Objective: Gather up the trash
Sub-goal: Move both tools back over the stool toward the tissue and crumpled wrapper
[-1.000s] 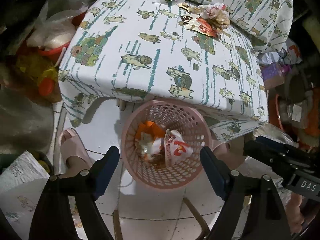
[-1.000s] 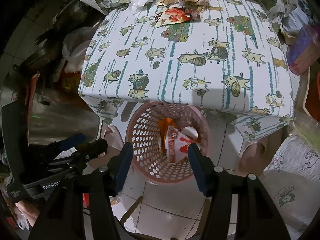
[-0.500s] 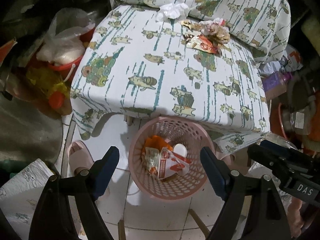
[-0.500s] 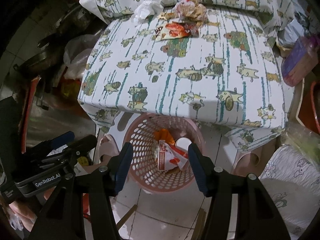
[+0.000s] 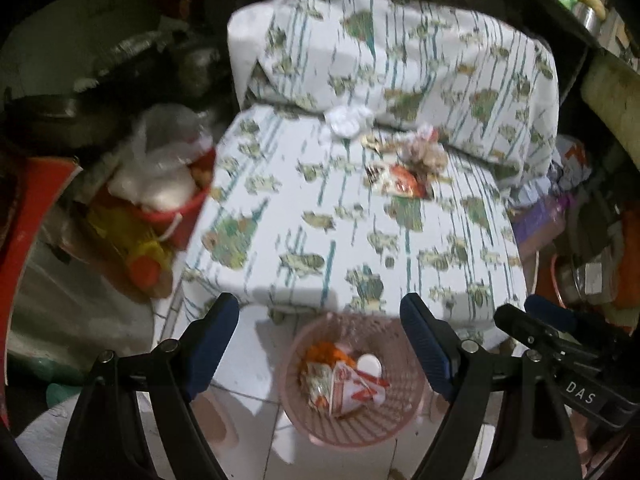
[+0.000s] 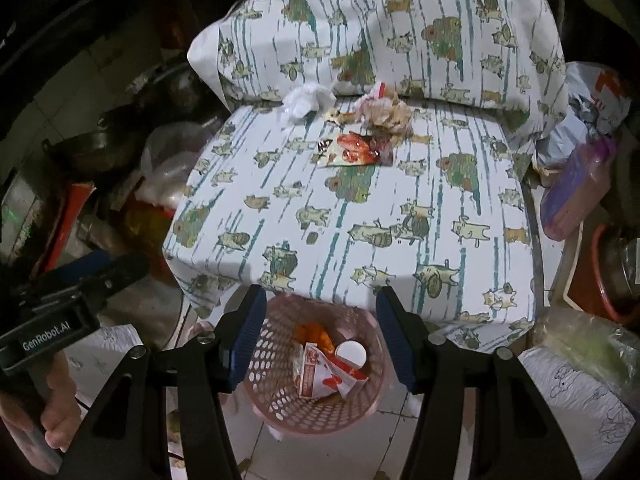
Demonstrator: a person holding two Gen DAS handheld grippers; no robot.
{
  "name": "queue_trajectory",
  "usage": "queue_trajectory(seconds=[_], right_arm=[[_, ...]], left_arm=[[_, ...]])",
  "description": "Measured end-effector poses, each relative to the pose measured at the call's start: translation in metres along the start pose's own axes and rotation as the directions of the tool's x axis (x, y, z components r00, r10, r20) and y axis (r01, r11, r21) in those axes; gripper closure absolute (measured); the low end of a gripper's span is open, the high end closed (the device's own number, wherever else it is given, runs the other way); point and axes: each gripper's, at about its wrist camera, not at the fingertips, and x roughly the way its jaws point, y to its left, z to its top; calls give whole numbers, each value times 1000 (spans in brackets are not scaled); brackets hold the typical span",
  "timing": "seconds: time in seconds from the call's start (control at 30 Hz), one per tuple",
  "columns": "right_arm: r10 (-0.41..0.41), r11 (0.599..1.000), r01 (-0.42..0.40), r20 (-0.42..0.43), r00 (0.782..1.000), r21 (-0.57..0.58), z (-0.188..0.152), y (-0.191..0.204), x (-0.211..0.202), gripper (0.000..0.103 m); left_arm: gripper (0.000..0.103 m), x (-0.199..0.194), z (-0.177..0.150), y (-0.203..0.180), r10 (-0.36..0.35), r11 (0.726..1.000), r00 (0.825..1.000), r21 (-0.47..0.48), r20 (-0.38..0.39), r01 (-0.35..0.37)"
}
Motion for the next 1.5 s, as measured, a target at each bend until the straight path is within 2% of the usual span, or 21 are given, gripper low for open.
queue_trajectory(seconds=[0.17, 0.3, 0.4, 0.5, 0.6, 0.7, 0.8, 0.9, 1.07, 1.13, 1.23, 1.3, 1.43, 1.5], right_arm=[[-24, 1000, 25, 42, 999, -12, 1, 1, -8, 45], [-39, 999, 41, 65, 997, -31, 3, 3, -12, 44], [-33, 998, 36, 73, 997, -45, 6, 5, -18, 44], [-32, 998, 39, 114, 993, -58, 16, 7, -31, 44], [-53, 996, 65, 166, 985, -68, 30, 10, -45, 42], [-51, 996, 64, 198, 979, -63, 45, 11, -57, 40], [-21, 998, 33, 209, 978, -57, 65, 9, -65, 37], [-61, 995, 77, 243, 968, -60, 91, 9, -71, 37], [-54, 997, 66, 298, 953, -31, 139, 0, -83, 37], [-51, 998, 59, 314, 948, -15, 154, -4, -83, 37], [-67, 997, 74, 333, 941, -9, 175, -6, -76, 37], [-82, 996, 85, 336, 938, 4, 188, -9, -65, 36], [-51, 999, 52, 271, 961, 4, 206, -24, -29, 33], [-83, 997, 78, 224, 971, 28, 216, -38, -6, 33]], left_arm=[[19, -12, 4, 0, 27, 999, 998, 37, 59, -29], [18, -27, 7, 2, 32, 999, 991, 34, 128, -37], [18, -36, 11, 1, 63, 998, 985, 19, 160, -67], [18, -55, 20, 0, 24, 999, 981, 19, 195, -28], [18, -80, 31, -3, 34, 998, 962, 36, 271, -45], [16, -93, 47, -6, 41, 997, 949, 50, 314, -59], [16, -93, 73, -9, 43, 997, 949, 53, 313, -62], [16, -95, 100, -10, 16, 999, 945, 36, 326, -30], [15, -92, 136, -20, 34, 996, 918, 59, 395, -62], [14, -86, 150, -21, 37, 997, 913, 52, 407, -64], [13, -68, 171, -19, 7, 1000, 923, 8, 384, -11], [13, -52, 186, -19, -33, 999, 936, 1, 350, 35], [13, -21, 205, -21, -46, 999, 953, -13, 300, 52], [13, 0, 212, -18, -17, 999, 961, -41, 276, 29]])
